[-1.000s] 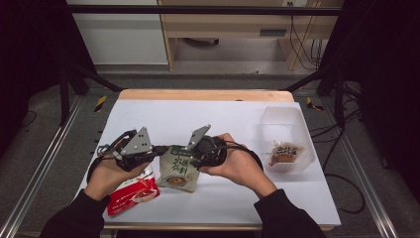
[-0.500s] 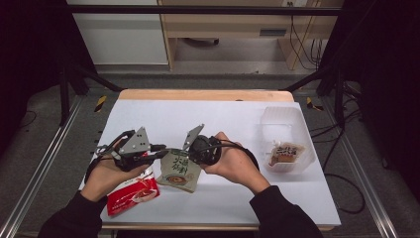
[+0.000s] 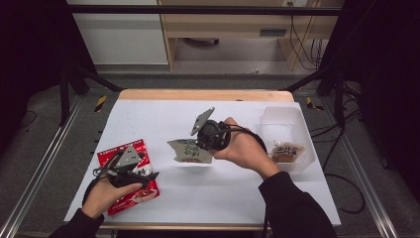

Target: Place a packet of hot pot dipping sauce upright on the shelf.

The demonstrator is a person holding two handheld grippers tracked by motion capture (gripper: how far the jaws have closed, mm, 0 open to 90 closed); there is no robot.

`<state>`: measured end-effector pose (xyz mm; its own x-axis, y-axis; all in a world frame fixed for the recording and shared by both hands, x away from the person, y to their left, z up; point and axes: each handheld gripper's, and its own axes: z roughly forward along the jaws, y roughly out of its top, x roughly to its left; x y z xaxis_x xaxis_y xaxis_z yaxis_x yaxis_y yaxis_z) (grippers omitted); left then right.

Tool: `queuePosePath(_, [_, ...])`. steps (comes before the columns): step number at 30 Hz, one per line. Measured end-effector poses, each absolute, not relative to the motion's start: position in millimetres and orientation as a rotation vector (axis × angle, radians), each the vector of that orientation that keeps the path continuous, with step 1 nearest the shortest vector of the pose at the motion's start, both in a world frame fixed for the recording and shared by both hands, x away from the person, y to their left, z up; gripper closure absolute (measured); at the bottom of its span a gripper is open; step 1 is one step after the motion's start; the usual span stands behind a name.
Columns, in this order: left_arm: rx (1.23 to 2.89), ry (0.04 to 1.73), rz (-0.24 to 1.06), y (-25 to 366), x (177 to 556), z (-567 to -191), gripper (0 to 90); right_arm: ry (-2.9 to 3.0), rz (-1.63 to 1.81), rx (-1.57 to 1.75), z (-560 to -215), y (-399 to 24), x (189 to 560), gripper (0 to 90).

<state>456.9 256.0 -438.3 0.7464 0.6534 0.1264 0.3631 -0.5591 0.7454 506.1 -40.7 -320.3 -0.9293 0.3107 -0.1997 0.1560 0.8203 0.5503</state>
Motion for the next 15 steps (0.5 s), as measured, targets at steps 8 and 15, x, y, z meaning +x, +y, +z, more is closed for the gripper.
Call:
queuePosePath(8, [2.202, 0.808, 0.563, 258, 458, -447, 9.7, 2.701, 0.792, 0.394, -307, -63, 511, 90.0])
queuePosePath(15, [2.200, 0.836, 0.554, 262, 461, -451, 9.7, 2.693, 0.778, 0.419, -304, -75, 517, 90.0])
